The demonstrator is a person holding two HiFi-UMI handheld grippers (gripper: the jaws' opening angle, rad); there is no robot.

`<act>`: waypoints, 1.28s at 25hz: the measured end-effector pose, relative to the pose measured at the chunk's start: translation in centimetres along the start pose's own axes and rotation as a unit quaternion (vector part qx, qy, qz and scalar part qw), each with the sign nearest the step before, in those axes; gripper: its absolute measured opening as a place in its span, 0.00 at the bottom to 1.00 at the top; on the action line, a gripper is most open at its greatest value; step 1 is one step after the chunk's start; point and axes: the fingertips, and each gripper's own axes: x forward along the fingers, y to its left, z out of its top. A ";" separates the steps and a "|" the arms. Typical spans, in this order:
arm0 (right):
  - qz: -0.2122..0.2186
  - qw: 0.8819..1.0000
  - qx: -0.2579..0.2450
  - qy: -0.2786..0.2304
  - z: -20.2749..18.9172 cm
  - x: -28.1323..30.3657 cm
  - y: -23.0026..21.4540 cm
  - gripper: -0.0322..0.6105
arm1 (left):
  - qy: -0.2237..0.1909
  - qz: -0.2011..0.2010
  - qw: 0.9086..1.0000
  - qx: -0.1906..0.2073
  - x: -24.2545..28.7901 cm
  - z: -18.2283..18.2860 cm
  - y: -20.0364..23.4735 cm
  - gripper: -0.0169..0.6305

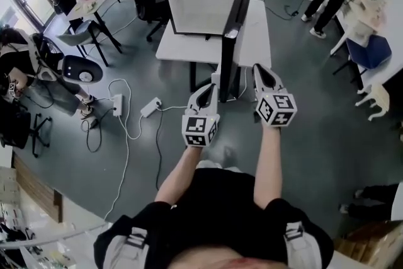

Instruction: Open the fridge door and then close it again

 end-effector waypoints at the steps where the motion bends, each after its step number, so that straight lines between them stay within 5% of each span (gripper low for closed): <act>1: -0.008 1.000 0.000 0.008 -0.7 -0.4 -0.4 0.04 | 0.004 -0.002 1.000 0.000 0.0 -0.3 -0.2 0.02; 7: -0.014 0.999 0.011 0.038 -3.8 -1.4 -0.8 0.04 | 0.029 -0.014 0.999 0.010 0.2 -2.2 -1.0 0.02; 13: -0.001 1.000 0.003 0.031 -1.1 -1.2 -1.2 0.04 | 0.053 -0.030 0.998 0.032 0.8 -3.0 -2.2 0.02; 17: 0.030 0.999 -0.017 0.000 1.9 0.8 0.5 0.04 | 0.056 0.001 0.996 0.071 1.6 -2.2 -0.4 0.03; 22: 0.084 0.995 -0.050 -0.014 4.0 3.6 3.1 0.04 | 0.052 -0.007 0.995 0.082 4.1 -0.2 -0.7 0.20; 32: 0.118 0.990 -0.072 -0.034 5.2 6.8 7.1 0.04 | 0.047 -0.034 0.993 0.103 6.1 0.4 0.0 0.26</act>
